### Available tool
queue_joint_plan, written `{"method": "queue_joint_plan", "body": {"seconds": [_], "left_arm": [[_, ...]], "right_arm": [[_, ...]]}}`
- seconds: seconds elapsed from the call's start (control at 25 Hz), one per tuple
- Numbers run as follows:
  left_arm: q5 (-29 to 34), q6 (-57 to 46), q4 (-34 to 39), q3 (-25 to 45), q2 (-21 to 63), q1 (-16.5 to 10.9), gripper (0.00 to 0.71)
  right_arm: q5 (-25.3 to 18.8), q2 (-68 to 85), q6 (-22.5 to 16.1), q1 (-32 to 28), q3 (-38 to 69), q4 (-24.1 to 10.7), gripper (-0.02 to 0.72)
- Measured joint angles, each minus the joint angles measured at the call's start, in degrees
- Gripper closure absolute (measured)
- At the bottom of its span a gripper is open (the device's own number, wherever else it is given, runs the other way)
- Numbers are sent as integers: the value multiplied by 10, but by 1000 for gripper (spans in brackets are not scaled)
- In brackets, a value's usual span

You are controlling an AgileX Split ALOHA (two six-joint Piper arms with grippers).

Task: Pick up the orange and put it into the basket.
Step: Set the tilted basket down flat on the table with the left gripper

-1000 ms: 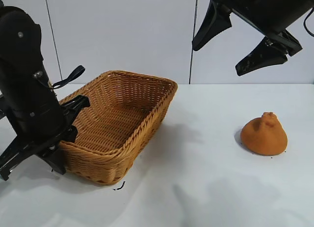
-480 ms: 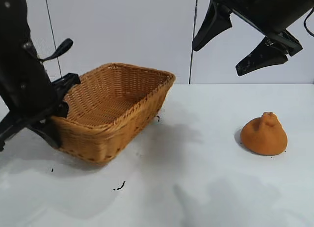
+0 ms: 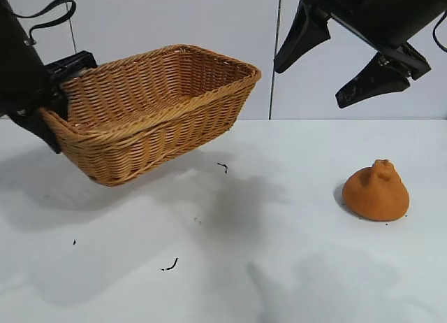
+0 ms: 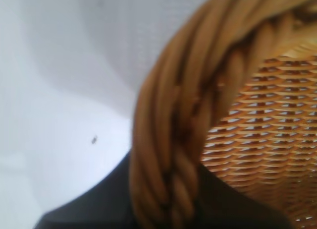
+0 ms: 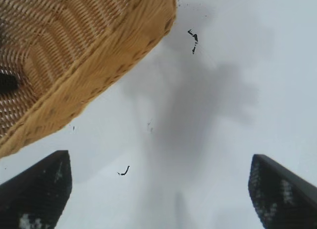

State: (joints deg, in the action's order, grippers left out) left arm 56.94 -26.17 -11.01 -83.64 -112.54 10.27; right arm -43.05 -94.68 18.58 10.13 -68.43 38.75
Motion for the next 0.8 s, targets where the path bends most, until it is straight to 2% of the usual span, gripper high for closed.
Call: {"method": "queue_joint_plan", "body": {"seconds": [0.16, 0.32, 0.8], "left_arm": [[30, 85, -6, -28, -23, 9, 613], [32, 128, -8, -31, -31, 20, 613], [3, 149, -10, -31, -32, 23, 614]], "right_arm": [[-1, 0, 0, 0, 0, 0, 8], [-5, 0, 0, 0, 0, 0, 8], [-9, 0, 0, 0, 0, 0, 8]]}}
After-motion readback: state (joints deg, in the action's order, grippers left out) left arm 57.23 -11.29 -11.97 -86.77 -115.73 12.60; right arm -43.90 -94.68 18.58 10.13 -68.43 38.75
